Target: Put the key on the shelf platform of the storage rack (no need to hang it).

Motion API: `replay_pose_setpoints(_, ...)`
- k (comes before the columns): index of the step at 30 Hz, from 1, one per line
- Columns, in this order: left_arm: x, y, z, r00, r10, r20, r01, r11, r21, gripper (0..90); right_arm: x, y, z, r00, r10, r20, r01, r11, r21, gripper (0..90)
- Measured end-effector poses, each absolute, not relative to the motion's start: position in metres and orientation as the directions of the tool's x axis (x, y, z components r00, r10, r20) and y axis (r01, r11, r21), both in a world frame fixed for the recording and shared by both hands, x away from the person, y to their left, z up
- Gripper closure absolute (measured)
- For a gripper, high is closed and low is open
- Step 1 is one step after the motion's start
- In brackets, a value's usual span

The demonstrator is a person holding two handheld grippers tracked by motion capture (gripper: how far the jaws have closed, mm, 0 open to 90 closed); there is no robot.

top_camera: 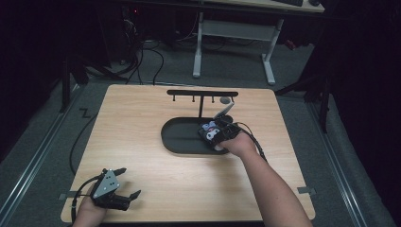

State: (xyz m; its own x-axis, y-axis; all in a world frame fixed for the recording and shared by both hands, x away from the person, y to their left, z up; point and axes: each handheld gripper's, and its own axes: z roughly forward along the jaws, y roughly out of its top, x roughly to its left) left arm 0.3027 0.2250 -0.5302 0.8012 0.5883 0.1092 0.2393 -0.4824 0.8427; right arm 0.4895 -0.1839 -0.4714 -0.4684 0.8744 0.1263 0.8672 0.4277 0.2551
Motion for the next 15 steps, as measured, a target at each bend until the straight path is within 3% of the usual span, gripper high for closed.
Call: replay_pose_setpoints(15, 0.3029, 0.2264, -0.5294, 0.797, 0.595, 0.107, 0.240, -0.473, 0.848, 6.3, 0.4904, -0.1774, -0.4674, -0.432, 0.892, 0.133, 0.877, 0.382, 0.291, 33.4)
